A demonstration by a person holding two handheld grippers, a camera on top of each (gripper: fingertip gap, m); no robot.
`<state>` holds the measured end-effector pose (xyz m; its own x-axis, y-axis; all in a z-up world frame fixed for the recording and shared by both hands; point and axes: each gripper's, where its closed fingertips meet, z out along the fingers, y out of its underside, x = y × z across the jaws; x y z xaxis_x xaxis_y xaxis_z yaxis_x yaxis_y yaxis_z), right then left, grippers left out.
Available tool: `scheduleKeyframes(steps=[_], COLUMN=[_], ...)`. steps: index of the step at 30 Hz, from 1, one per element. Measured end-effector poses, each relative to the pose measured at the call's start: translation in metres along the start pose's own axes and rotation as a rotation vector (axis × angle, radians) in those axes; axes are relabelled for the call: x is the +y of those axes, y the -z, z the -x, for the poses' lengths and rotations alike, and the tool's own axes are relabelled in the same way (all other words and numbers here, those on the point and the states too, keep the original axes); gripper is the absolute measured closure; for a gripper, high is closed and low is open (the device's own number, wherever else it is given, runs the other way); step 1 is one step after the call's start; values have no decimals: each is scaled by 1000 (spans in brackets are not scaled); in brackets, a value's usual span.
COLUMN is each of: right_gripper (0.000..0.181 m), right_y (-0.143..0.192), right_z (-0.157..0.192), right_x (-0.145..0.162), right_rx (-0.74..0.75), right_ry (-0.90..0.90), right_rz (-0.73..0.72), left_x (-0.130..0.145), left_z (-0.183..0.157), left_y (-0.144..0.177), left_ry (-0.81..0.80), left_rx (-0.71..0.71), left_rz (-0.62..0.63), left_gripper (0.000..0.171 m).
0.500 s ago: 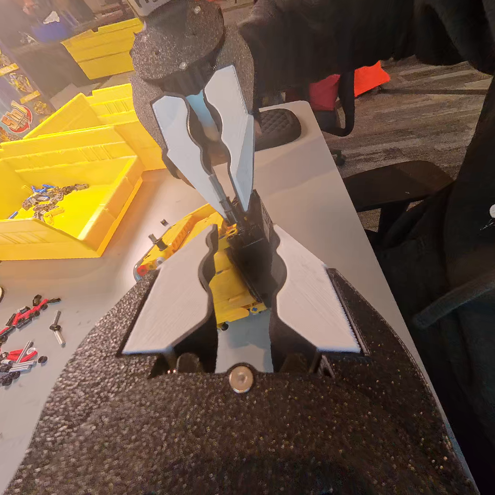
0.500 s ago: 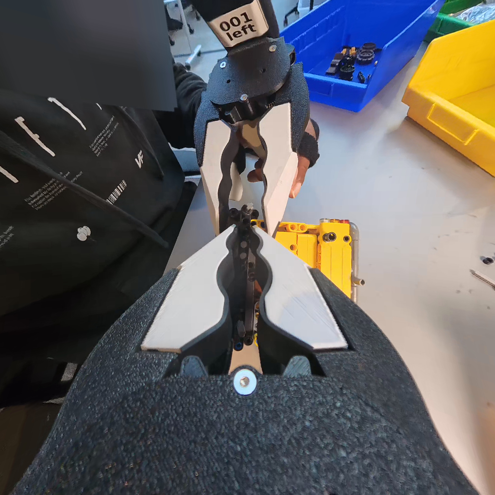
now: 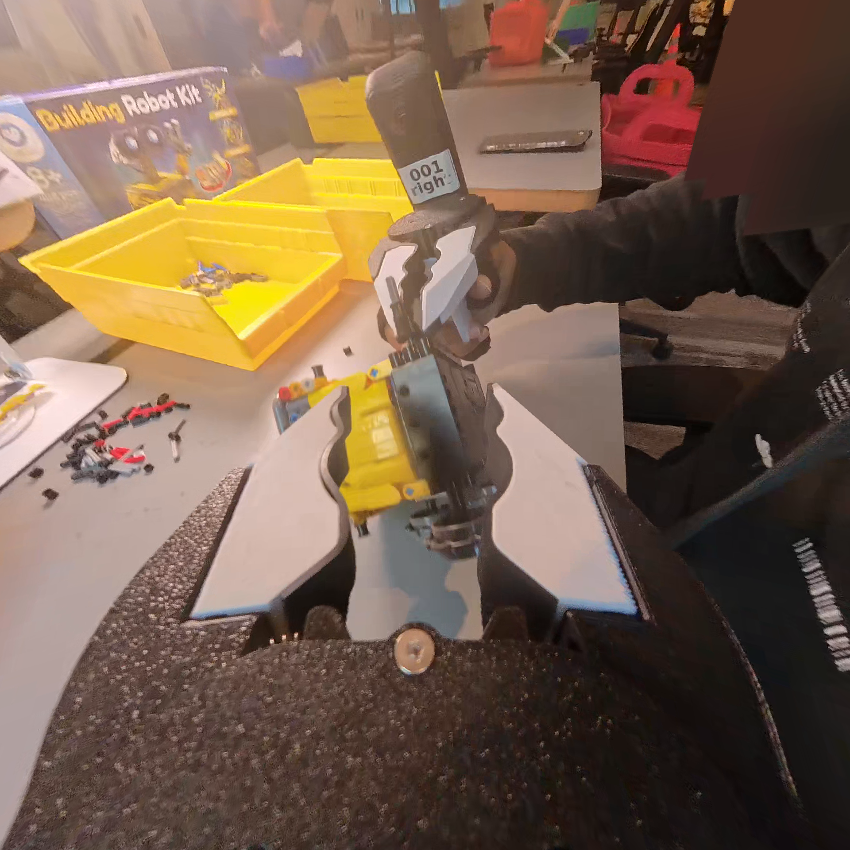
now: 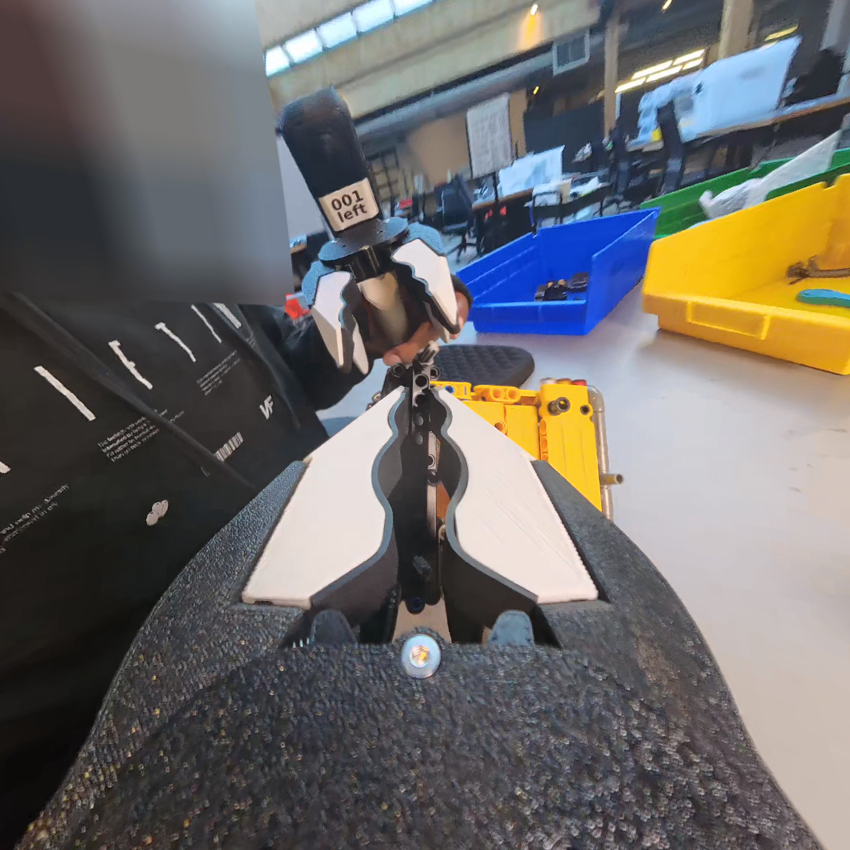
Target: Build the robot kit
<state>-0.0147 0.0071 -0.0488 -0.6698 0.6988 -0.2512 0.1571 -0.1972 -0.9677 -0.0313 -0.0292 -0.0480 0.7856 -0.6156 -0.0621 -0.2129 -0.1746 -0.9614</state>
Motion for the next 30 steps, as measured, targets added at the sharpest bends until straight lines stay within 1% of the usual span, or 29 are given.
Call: scheduleKeyframes(steps=[2,5,7,8,10,11,14,16,21,24,27,30], right_gripper=[174,174,174,174,174,174,173,174,171,169,171,170], right_y=[8,22,32,39,49,53,61,62,56,57,56,59], right_z=[-1,-3,-5,-5,-3,-1,-2,-2,1,4,5,9], right_x=[2,5,8,11,19,25,47,48,49,46,57,55], right_rx=[9,44,69,82,94,97,152,164,196,208,223,220], right_ry=[-21,-28,-25,-33,-49,-52,-19,-5,104,156,208,202], right_rz=[-44,-79,-74,-71,-47,-15,104,109,189,206,291,260], left_x=[11,31,36,35,33,32,33,34,37,37,37,37], left_z=[1,-7,-9,-6,1,2,3,3,3,-1,-3,-7], left_y=[0,-17,-30,-36,-44,-48,-55,-56,-51,-50,-51,-50], left_ry=[35,60,18,-25,-83,-101,-150,-186,-217,-202,-181,-183], left_rx=[11,62,57,34,17,30,69,84,119,123,120,130], left_rz=[63,149,186,196,226,240,282,301,314,282,239,219], left_gripper=[112,114,115,118,131,134,137,137,138,138,138,134])
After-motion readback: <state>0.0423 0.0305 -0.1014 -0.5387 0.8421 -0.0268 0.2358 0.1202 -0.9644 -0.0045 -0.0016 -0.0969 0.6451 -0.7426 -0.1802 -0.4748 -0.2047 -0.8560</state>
